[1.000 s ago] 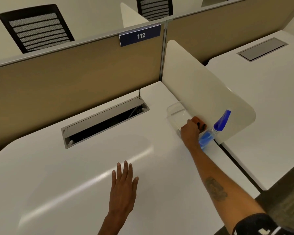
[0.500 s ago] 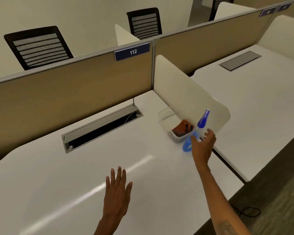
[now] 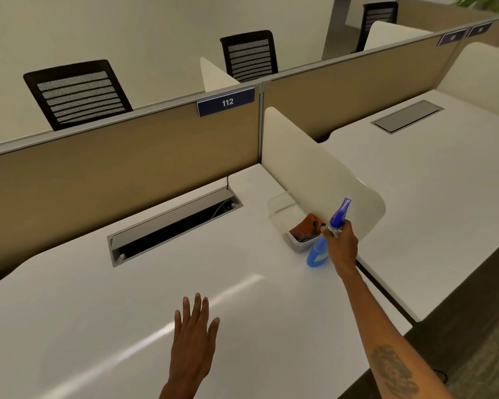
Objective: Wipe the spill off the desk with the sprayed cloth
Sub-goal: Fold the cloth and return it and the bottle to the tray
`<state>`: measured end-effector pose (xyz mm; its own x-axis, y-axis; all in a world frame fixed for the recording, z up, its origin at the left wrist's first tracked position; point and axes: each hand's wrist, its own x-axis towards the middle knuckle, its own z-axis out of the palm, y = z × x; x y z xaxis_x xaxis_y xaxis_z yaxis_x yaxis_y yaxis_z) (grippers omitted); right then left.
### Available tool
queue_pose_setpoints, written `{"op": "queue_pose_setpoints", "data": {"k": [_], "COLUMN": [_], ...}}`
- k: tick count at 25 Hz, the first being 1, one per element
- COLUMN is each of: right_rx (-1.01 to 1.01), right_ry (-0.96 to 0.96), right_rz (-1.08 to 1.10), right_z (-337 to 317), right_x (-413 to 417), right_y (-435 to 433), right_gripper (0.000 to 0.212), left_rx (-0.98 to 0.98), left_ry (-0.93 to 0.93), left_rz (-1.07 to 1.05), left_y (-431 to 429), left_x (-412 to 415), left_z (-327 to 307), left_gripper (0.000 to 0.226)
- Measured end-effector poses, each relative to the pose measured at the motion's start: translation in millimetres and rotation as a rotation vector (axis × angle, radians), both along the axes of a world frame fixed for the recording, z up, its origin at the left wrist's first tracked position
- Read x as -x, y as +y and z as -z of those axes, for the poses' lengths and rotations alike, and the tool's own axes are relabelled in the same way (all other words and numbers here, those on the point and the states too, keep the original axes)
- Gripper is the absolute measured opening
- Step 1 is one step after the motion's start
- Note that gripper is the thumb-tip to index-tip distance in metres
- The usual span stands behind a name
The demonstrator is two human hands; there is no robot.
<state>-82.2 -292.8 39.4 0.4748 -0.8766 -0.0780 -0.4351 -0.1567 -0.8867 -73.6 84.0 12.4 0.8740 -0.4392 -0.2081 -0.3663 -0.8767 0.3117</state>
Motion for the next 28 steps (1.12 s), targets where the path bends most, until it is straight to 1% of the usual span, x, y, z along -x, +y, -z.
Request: {"op": "queue_pose_setpoints", "data": {"k": [1,2,5,6,9,12,13,14,16,17,18,23,28], "right_rx": [0.024,0.046,0.111,0.136,0.212,0.257,0.263,0.257,0.222,0.200,0.179,0.093,0.088], "right_ry": [0.009,0.015,0.041,0.055,0.061,0.018,-0.006,-0.034,-0.085,-0.102,-0.113,-0.125,-0.073], "right_rz": [0.007,0.011,-0.007,-0.015,-0.024,-0.046,-0.053,-0.061,-0.089,-0.108,-0.128,-0.166,-0.179], "right_z": [-1,-3,-19,-28,-63,-101,-111,-119,-127,-127,-124,-94,-59], "right_x": [0,0,0,-2,-10,-22,-28,-34,-48,-56,-66,-110,-141], "right_y": [2,4,8,7,4,0,-2,-3,-6,-8,-9,-15,-21], "right_gripper": [0.044,0.042,0.039,0.038,0.036,0.038,0.039,0.040,0.043,0.043,0.043,0.043,0.044], "left_rx": [0.005,0.009,-0.006,-0.001,0.034,0.030,0.025,0.033,0.052,0.059,0.062,0.023,-0.040], "left_ry": [-0.009,-0.019,-0.032,-0.021,-0.018,-0.026,-0.029,-0.024,-0.008,-0.012,-0.022,-0.019,-0.023], "left_rz": [-0.003,0.002,-0.006,-0.017,-0.016,-0.007,-0.004,-0.003,-0.002,-0.011,-0.022,-0.045,-0.029], "left_y": [-1,-2,-5,-6,-9,-14,-16,-17,-18,-18,-19,-19,-23], "left_x": [-1,-1,-4,-5,-9,-12,-13,-15,-18,-21,-23,-35,-43], "left_z": [0,0,-6,-6,-7,-4,-5,-6,-3,-1,-1,3,8], "left_gripper": [0.122,0.116,0.070,0.063,0.061,0.061,0.064,0.074,0.105,0.114,0.119,0.119,0.118]}}
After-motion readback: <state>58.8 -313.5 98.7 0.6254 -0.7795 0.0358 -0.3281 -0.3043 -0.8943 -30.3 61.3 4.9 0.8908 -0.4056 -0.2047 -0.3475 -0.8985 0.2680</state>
